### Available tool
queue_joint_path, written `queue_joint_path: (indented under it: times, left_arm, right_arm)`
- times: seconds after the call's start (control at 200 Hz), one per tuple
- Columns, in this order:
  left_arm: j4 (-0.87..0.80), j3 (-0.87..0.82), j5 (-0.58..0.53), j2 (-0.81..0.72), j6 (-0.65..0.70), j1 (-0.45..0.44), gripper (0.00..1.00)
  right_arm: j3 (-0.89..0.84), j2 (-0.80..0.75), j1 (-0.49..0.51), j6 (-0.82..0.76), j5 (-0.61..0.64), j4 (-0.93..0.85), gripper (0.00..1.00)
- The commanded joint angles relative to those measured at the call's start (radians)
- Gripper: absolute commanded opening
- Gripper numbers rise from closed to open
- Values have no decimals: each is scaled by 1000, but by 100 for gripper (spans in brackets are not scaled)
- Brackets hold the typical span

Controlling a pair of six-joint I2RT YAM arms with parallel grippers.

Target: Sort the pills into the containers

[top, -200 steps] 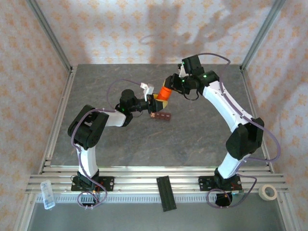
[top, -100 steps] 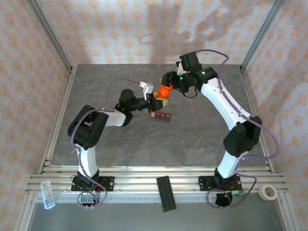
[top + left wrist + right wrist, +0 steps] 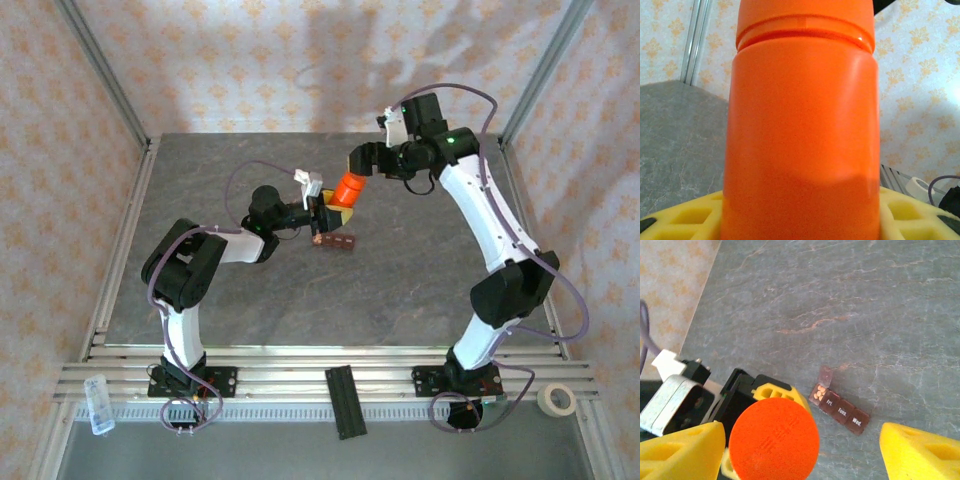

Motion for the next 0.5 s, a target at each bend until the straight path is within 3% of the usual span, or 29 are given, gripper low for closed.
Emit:
queue_joint_path:
  times: [0.0,0.495]
  left_arm:
    - [64,-3,39,-21,42,-2,0]
    - [64,-8,57,-18,38,-2,0]
  right_arm:
    - [16,-18,-14,-225,-114,-79,78]
    - [101,90,-19,-265,-193,-157,75]
